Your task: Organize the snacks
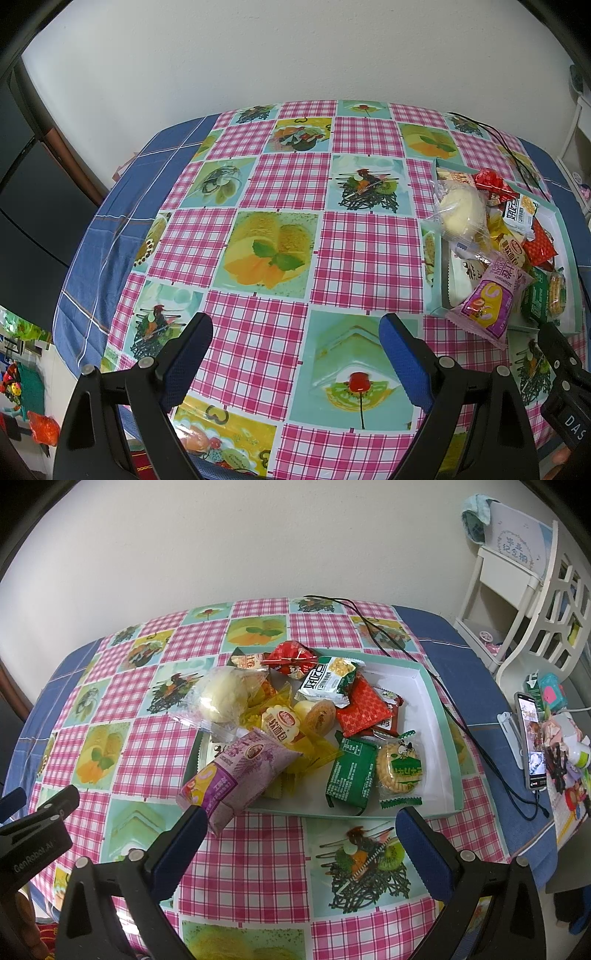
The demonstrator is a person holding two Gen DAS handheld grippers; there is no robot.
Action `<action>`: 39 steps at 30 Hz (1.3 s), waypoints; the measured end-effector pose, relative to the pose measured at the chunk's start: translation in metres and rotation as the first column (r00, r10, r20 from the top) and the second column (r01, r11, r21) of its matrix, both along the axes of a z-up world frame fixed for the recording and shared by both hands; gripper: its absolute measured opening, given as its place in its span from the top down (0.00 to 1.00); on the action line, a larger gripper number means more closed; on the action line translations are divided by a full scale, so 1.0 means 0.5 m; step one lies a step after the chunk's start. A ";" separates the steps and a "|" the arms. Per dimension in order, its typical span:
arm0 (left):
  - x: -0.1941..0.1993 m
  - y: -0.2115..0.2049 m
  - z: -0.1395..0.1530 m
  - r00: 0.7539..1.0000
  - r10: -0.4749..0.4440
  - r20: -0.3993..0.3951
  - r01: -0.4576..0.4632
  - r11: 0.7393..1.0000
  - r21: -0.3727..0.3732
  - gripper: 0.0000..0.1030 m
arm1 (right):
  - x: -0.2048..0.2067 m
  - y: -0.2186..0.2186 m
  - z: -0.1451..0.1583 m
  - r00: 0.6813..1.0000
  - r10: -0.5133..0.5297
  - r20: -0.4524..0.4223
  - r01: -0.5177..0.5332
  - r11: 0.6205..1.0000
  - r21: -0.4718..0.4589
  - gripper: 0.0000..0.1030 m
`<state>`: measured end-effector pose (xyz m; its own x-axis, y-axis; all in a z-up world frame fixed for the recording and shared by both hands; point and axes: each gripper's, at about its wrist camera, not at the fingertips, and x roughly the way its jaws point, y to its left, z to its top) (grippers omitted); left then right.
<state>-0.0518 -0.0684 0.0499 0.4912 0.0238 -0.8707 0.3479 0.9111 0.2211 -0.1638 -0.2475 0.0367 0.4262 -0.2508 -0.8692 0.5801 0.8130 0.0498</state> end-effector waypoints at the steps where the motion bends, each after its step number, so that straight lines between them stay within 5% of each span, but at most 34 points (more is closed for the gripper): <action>1: 0.000 0.000 0.000 1.000 0.000 0.000 0.000 1.000 0.000 0.11 | 0.000 0.000 0.000 1.000 0.000 0.000 0.000 1.000 0.000 0.00; 39: -0.001 0.005 0.006 1.000 0.003 0.011 -0.004 1.000 0.006 0.11 | 0.002 0.001 -0.003 1.000 0.002 -0.006 -0.002 1.000 0.002 0.00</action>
